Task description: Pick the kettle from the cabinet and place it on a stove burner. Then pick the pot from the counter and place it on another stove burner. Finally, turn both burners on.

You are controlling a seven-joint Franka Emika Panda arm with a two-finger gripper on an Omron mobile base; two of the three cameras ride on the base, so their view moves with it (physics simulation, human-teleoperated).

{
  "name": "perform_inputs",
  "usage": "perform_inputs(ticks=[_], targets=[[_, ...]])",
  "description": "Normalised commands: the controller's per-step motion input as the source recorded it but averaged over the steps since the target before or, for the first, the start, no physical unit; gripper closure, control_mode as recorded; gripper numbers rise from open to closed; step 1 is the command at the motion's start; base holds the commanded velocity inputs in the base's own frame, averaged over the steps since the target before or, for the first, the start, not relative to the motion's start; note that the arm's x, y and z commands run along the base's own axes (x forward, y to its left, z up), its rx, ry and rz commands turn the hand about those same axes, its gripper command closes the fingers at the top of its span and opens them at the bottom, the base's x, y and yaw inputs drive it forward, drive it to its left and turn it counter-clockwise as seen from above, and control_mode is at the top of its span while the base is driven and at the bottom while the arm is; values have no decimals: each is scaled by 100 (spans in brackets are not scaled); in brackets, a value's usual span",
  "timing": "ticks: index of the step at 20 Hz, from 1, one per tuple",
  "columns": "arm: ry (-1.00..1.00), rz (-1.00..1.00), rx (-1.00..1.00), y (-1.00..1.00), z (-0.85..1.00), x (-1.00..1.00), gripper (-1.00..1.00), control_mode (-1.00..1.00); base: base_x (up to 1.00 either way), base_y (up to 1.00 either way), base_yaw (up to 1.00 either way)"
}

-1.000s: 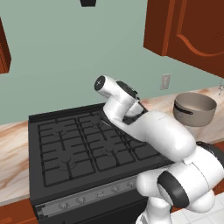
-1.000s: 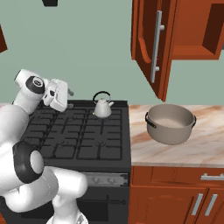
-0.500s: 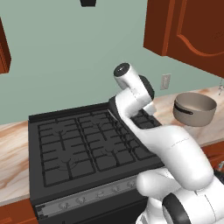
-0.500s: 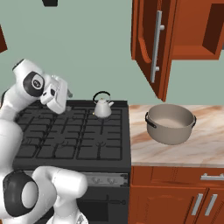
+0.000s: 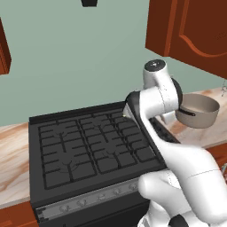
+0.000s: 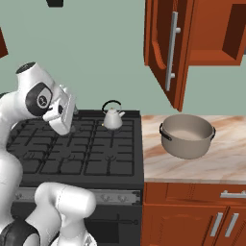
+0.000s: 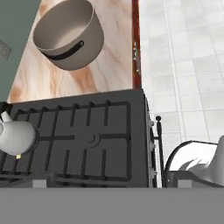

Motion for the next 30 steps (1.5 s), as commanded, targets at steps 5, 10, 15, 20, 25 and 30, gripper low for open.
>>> perform_inputs(ticks=[5, 10, 15, 20, 25, 30], targets=[[0, 0, 24, -22, 0, -74, -100, -100, 0, 0, 0], [0, 0, 23, -14, 0, -75, -100, -100, 0, 0, 0], [-1, 0, 22, -11, 0, -82, -100, -100, 0, 0, 0], [-9, 2, 17, -10, 1, -68, -100, -100, 0, 0, 0], [-17, 6, 10, -13, 6, -47, -100, -100, 0, 0, 0], [-5, 0, 0, 0, 0, -7, -100, -100, 0, 0, 0]])
